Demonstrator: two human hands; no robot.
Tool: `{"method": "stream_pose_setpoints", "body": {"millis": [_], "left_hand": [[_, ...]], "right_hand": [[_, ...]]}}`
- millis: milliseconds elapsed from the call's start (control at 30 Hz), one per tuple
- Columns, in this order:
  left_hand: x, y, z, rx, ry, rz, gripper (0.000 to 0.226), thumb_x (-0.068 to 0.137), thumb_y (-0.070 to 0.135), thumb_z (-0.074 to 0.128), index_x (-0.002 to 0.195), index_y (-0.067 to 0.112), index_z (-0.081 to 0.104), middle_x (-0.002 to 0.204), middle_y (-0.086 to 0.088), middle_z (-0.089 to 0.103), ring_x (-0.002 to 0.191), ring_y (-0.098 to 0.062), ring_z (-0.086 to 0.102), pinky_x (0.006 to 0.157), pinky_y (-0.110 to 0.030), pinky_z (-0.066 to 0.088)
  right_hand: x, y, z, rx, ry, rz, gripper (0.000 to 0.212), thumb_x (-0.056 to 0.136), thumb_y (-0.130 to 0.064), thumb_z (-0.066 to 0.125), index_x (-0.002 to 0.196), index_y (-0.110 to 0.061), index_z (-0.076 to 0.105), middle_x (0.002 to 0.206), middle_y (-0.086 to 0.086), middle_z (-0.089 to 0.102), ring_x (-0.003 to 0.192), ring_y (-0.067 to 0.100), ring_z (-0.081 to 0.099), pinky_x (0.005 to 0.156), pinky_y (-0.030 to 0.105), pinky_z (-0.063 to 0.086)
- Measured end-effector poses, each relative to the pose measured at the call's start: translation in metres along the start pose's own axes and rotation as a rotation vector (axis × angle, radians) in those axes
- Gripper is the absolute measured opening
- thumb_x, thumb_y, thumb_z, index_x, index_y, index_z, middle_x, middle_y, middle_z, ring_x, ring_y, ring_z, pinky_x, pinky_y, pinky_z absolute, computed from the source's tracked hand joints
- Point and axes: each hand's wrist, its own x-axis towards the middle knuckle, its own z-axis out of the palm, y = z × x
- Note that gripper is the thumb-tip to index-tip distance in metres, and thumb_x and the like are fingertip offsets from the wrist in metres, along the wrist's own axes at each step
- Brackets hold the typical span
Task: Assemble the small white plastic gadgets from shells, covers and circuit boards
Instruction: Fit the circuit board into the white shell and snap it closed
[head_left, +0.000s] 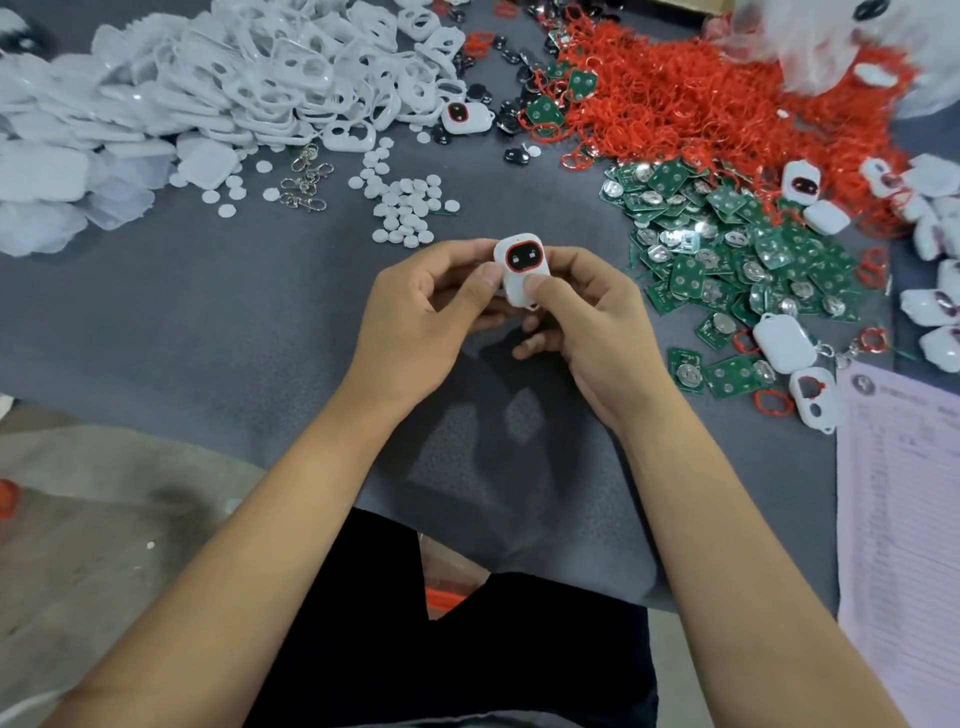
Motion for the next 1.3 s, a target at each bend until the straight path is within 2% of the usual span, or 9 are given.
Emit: {"method": "stream_pose_setpoints", "body": {"millis": [367,533,600,700,933,1067,1200,1233,1300], "left_hand": [[-0.001,0.012,0.068,0.011,-0.286,-0.036,0.026,0.1,0.015,0.067,0.122,0.028,0.071,0.115,0.006,0.077,0.106,-0.014,0.074,0.089,-0.034,0.062],[0.002,0.018,0.105,0.066,-0.402,-0.009,0.023,0.103,0.018,0.066,0.122,0.028,0.072,0.111,0.012,0.078,0.102,-0.007,0.074,0.083,-0.017,0.057],[0.002,0.017,0.118,0.071,-0.401,-0.036,0.018,0.105,0.023,0.062,0.118,0.028,0.074,0.108,0.009,0.078,0.098,-0.01,0.075,0.083,-0.021,0.059],[0.002,0.019,0.138,0.019,-0.434,-0.16,0.022,0.108,0.03,0.055,0.115,0.025,0.076,0.106,-0.001,0.079,0.095,-0.02,0.076,0.083,-0.034,0.062],[0.012,0.011,0.172,0.055,-0.419,-0.193,0.03,0.11,0.027,0.05,0.101,0.027,0.078,0.09,0.004,0.076,0.076,-0.011,0.069,0.065,-0.023,0.057],[0.019,0.006,0.182,0.067,-0.421,-0.175,0.028,0.111,0.023,0.05,0.102,0.018,0.076,0.085,0.001,0.073,0.064,-0.013,0.06,0.054,-0.023,0.049],[0.021,0.004,0.192,0.041,-0.424,-0.21,0.025,0.11,0.021,0.052,0.106,0.011,0.074,0.084,0.001,0.072,0.06,-0.011,0.058,0.05,-0.018,0.044],[0.022,0.005,0.193,0.042,-0.428,-0.2,0.024,0.109,0.021,0.052,0.106,0.011,0.074,0.083,0.001,0.073,0.06,-0.011,0.057,0.05,-0.019,0.044],[0.024,0.006,0.193,0.083,-0.435,-0.124,0.022,0.109,0.021,0.053,0.104,0.016,0.074,0.082,0.002,0.074,0.06,-0.011,0.057,0.051,-0.02,0.045]], "right_hand": [[-0.059,0.006,-0.054,-0.056,0.349,-0.202,0.02,0.102,-0.022,0.063,0.122,-0.019,0.067,0.075,0.008,0.067,0.054,0.024,0.053,0.044,0.035,0.044],[-0.083,0.006,-0.075,0.034,0.522,-0.21,0.023,0.101,-0.027,0.066,0.124,-0.025,0.069,0.077,0.002,0.068,0.057,0.018,0.059,0.045,0.035,0.051],[-0.091,0.004,-0.084,0.059,0.564,-0.223,0.022,0.101,-0.027,0.065,0.123,-0.025,0.071,0.072,-0.001,0.065,0.051,0.015,0.054,0.042,0.033,0.047],[-0.099,-0.001,-0.099,0.142,0.619,-0.192,0.02,0.1,-0.029,0.063,0.116,-0.031,0.075,0.067,-0.007,0.057,0.049,0.01,0.043,0.041,0.028,0.039],[-0.112,-0.021,-0.131,-0.018,0.526,0.07,0.029,0.077,-0.019,0.056,0.081,-0.024,0.084,0.053,-0.017,0.056,0.044,-0.001,0.043,0.043,0.011,0.03],[-0.106,-0.036,-0.151,-0.057,0.651,-0.027,0.024,0.1,-0.006,0.057,0.111,-0.016,0.076,0.067,-0.016,0.063,0.052,-0.001,0.053,0.052,0.019,0.042],[-0.091,-0.05,-0.16,0.122,0.838,-0.305,0.073,0.107,-0.003,0.05,0.16,-0.035,0.012,0.141,0.006,0.056,0.08,0.014,0.07,0.067,0.039,0.06],[-0.086,-0.05,-0.158,0.088,0.839,-0.282,0.075,0.107,-0.004,0.05,0.162,-0.032,0.007,0.144,0.007,0.053,0.081,0.014,0.07,0.068,0.037,0.06],[-0.078,-0.047,-0.148,-0.021,0.812,-0.187,0.061,0.107,-0.005,0.049,0.16,-0.023,0.024,0.129,0.007,0.063,0.077,0.013,0.068,0.063,0.033,0.056]]}}
